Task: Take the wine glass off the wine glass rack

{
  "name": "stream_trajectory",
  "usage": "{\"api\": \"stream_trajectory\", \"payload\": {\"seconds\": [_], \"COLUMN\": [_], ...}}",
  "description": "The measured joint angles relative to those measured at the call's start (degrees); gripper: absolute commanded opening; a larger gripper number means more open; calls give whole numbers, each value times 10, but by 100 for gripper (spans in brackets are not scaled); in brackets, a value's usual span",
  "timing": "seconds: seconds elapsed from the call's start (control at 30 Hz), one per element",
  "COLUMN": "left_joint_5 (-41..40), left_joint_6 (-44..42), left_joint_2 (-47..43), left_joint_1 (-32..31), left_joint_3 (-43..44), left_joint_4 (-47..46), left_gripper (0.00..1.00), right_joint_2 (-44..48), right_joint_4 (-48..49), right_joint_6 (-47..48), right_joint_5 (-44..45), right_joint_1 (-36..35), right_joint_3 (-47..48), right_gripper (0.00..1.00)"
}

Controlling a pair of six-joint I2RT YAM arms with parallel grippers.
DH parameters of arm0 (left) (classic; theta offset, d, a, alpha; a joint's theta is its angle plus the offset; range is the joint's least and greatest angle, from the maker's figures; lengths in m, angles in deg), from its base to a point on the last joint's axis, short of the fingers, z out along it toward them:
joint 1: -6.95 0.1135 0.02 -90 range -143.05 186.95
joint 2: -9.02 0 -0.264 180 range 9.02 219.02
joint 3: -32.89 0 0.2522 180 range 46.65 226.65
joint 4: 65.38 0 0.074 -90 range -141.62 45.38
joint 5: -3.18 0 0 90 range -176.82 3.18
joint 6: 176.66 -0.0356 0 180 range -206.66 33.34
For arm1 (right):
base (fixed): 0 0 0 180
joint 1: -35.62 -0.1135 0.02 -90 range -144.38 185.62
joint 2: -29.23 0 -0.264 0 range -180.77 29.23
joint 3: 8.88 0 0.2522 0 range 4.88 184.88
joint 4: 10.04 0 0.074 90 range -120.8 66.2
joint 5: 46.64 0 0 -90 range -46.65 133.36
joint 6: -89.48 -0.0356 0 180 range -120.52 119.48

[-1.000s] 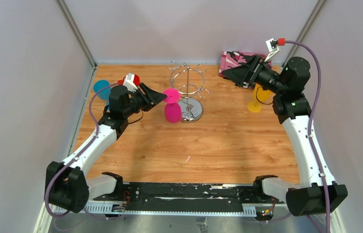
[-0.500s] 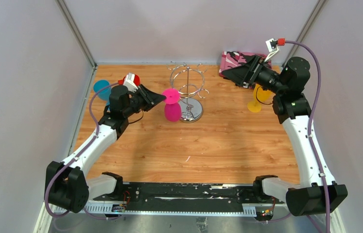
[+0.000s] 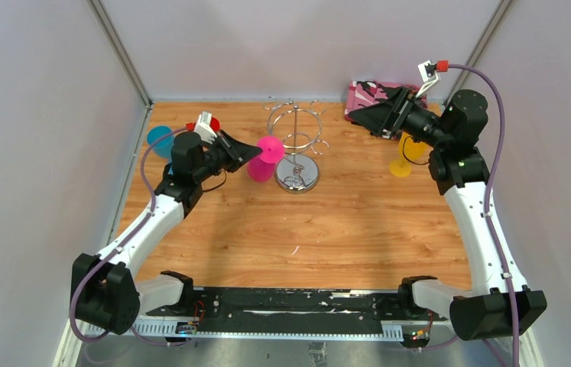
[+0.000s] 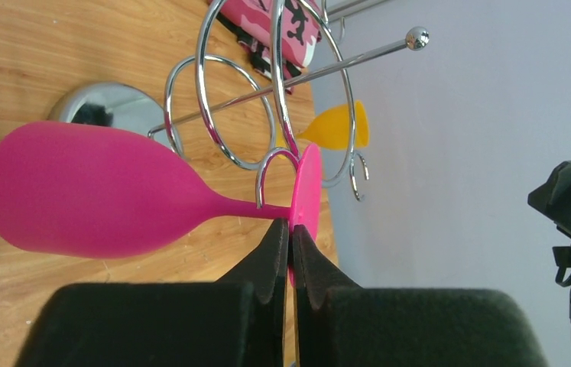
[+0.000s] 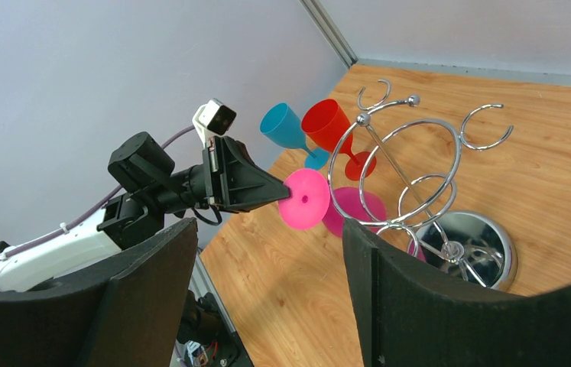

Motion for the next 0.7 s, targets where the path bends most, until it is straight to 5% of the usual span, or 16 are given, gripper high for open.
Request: {"api": "stream_trajectory", "payload": {"seconds": [0.7], "left_joint_5": [21], "left_joint_6": [104], "left_joint_2": [20], "left_joint_1": [0], "left_joint_3": [13], "left_joint_4": [4], "left_gripper": [0], "right_joint_2": [-1], "right_joint_4": [0], "right_joint_6": [-1], "right_joint_5": [0], "right_joint_1": [0], "right_joint_3": [0], "right_gripper": [74]}}
